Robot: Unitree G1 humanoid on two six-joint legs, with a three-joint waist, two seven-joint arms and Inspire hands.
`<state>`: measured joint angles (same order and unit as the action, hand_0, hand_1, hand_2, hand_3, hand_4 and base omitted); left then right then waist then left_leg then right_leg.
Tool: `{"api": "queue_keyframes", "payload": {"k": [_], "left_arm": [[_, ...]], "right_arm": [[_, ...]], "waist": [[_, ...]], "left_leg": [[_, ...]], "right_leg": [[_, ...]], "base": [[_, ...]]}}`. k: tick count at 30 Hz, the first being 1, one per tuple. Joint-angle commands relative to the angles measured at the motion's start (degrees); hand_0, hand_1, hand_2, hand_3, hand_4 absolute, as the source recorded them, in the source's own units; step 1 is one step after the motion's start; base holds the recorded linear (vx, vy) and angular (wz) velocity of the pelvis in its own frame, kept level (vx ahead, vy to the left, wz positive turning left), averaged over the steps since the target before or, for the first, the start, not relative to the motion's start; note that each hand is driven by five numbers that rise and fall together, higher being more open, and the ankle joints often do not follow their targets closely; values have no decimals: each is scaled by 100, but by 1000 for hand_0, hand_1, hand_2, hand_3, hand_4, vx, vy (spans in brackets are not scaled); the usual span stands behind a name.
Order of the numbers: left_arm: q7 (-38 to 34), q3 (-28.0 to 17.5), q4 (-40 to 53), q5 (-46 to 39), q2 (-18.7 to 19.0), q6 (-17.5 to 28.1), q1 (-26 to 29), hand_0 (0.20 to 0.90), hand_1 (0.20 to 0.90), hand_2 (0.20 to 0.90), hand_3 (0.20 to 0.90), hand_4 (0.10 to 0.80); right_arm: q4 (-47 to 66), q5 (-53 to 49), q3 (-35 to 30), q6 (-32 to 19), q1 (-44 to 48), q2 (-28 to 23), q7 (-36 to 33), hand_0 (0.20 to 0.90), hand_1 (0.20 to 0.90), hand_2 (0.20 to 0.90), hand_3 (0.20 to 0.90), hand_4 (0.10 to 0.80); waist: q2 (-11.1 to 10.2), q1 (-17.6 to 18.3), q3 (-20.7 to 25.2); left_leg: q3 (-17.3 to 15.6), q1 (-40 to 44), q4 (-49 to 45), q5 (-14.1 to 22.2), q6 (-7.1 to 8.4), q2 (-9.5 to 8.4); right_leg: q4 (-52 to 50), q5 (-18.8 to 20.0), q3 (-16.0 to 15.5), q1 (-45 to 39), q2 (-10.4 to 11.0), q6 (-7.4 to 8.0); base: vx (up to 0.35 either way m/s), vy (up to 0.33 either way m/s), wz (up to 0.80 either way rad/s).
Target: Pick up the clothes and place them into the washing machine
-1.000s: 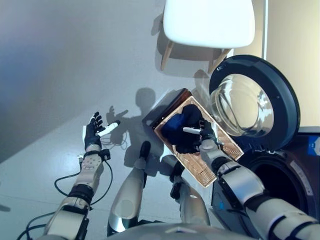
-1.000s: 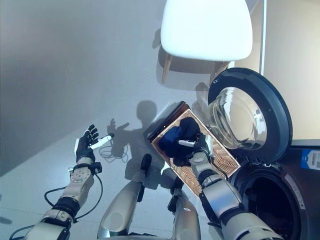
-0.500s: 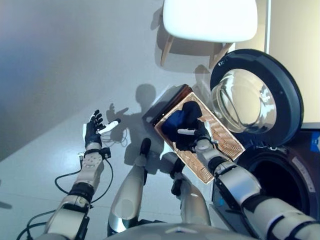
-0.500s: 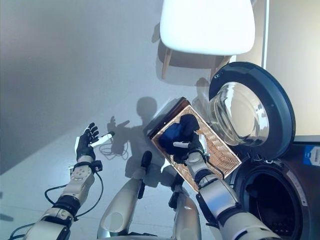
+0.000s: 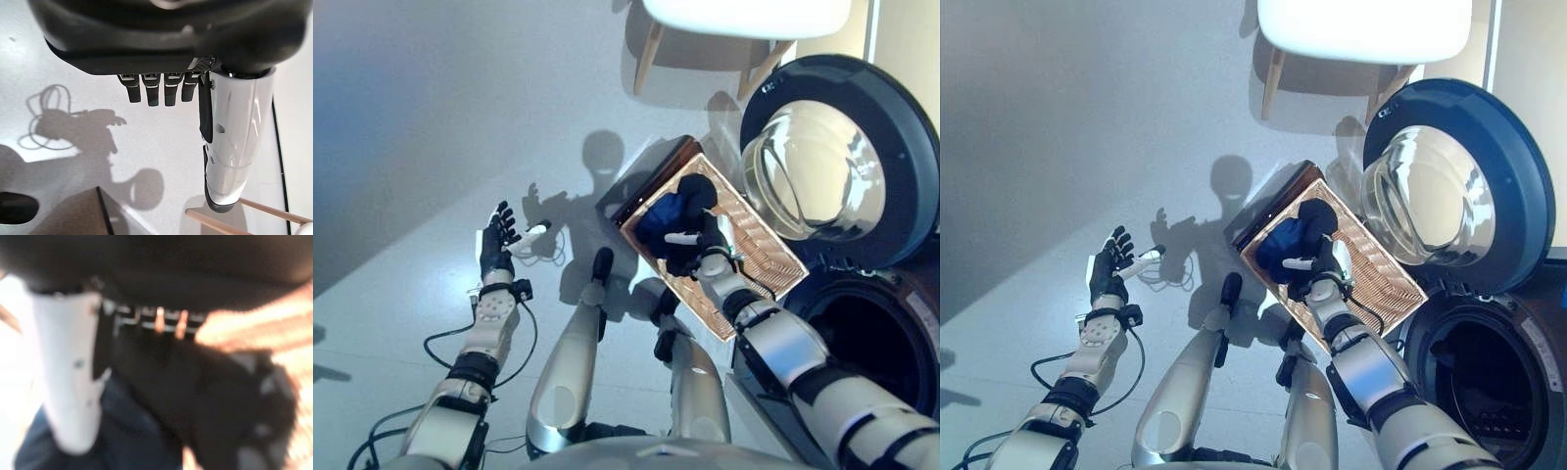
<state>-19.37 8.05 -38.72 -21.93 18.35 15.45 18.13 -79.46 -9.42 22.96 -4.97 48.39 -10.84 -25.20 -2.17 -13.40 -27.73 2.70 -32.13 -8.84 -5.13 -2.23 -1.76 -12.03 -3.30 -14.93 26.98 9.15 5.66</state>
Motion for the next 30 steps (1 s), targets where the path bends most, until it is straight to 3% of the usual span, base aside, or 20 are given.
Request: {"api": "queue_keyframes", "payload": {"k": [1,21,30], "left_arm": [[-180,-42,550,116,195,460,-81,900,900,900,900,800],[-146,-129,548,171,160,443,-246,900,900,900,900,800],[-26,-238,110,92,148,436,-409,900,900,900,900,800]], "right_arm": [[130,134,209,-101,236,-131,-61,200,200,200,200,300],[56,129,111,-115,217,-105,-48,200,200,200,200,300],[576,-299,-303,-378,-679,-185,44,200,200,200,200,300]], "waist": [[121,-131,72],[129,-77,196],[-41,85,486]], "left_leg": [[-278,-305,-411,560,162,-173],[-381,-217,-404,627,122,-154],[-504,51,-324,522,81,-100]], "right_leg": [[-170,652,349,372,177,-136],[-185,622,415,384,171,-132],[-56,767,467,175,138,-175]], "base": [[-9,8,3],[6,9,-3],[8,-13,-8]]}}
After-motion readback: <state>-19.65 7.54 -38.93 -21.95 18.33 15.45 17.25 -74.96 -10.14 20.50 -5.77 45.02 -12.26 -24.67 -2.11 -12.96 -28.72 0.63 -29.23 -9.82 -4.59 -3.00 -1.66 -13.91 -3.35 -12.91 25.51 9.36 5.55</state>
